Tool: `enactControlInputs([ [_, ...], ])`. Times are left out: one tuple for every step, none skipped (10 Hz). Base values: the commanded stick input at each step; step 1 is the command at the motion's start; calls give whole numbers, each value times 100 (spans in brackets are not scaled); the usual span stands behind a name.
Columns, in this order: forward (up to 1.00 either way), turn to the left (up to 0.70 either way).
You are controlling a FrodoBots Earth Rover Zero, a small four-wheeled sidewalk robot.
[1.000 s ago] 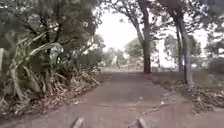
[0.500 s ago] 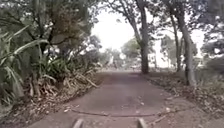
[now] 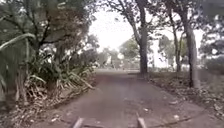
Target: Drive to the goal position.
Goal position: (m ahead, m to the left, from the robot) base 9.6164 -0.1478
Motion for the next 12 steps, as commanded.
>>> enactControlInputs([
  [60, -15],
  [60, 0],
  [60, 0],
  [60, 0],
  [60, -15],
  [60, -15],
  [60, -15],
  [60, -15],
  [60, -15],
  [60, -15],
  [60, -15],
  [60, -15],
])
